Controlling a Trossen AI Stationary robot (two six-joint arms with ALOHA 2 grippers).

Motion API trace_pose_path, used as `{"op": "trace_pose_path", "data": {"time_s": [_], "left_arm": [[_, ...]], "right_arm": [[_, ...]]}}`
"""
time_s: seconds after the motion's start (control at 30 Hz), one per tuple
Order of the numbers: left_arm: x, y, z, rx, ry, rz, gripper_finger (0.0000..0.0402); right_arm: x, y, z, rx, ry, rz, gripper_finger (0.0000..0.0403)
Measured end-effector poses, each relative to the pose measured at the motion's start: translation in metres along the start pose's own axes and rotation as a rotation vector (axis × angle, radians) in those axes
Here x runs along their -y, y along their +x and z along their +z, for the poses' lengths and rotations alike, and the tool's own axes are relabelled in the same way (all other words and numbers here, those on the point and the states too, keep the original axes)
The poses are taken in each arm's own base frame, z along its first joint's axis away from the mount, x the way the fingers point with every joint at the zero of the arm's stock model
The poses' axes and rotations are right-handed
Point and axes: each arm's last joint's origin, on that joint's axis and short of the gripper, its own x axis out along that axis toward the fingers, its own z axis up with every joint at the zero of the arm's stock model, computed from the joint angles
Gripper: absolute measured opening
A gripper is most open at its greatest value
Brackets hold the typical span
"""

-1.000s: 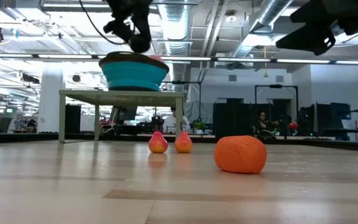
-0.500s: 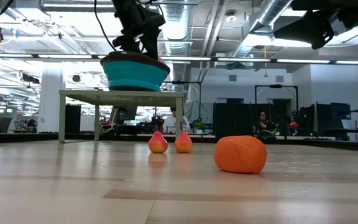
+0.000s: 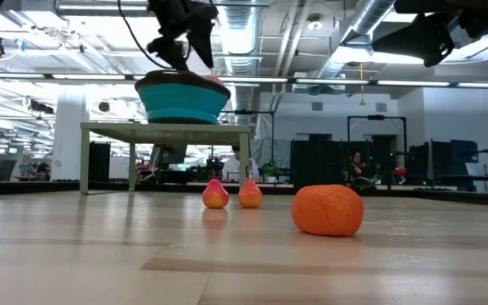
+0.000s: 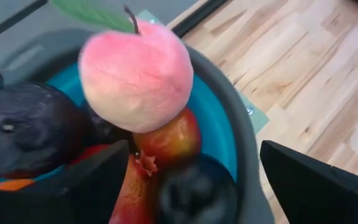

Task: Pick & Place Fruit
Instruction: Put the left orange pear into the blue strainer bowl on the shelf

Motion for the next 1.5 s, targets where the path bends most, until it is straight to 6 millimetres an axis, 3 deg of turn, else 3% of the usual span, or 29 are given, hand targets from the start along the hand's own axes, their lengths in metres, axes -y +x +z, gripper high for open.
{"op": "trace_pose_path", "data": {"time_s": [0.2, 0.37, 0.57, 0.8, 0.9, 1.03, 1.17, 1.27, 1.37, 1.5], "left_arm": [[-0.006, -0.039, -0.002, 0.102, -0.002, -0.055, 0.0361], [0.011, -0.071, -0.016, 0.155, 0.13, -0.16, 0.0342], [0.069, -0.089, -0.049, 0.134, 0.376, -0.323, 0.0295], [0.142, -0.097, -0.114, 0.119, 0.665, -0.344, 0.0257], [0.157, -0.082, -0.156, 0.076, 0.686, -0.277, 0.0248], [0.161, -0.043, -0.214, 0.068, 0.585, -0.263, 0.0242], [0.157, -0.006, -0.257, 0.21, 0.492, -0.334, 0.0242], [0.147, 0.02, -0.274, 0.363, 0.448, -0.341, 0.024], [0.139, 0.042, -0.278, 0.477, 0.437, -0.345, 0.0238], [0.132, 0.073, -0.277, 0.482, 0.373, -0.31, 0.0233]], "right_arm": [[0.0, 0.0, 0.0, 0.003, 0.004, 0.0, 0.033], [0.0, 0.0, 0.0, 0.004, 0.006, -0.001, 0.033], [0.001, 0.001, 0.002, 0.01, 0.019, -0.007, 0.033], [0.002, 0.002, 0.002, 0.011, 0.023, -0.013, 0.033], [0.002, 0.002, 0.003, 0.016, 0.029, -0.011, 0.033], [0.001, 0.002, 0.003, 0.023, 0.035, -0.007, 0.033], [0.001, 0.002, 0.004, 0.024, 0.028, -0.007, 0.033], [0.001, 0.002, 0.004, 0.024, 0.025, -0.007, 0.033], [0.001, 0.002, 0.004, 0.025, 0.026, -0.007, 0.033], [0.001, 0.002, 0.004, 0.03, 0.031, -0.006, 0.033]]}}
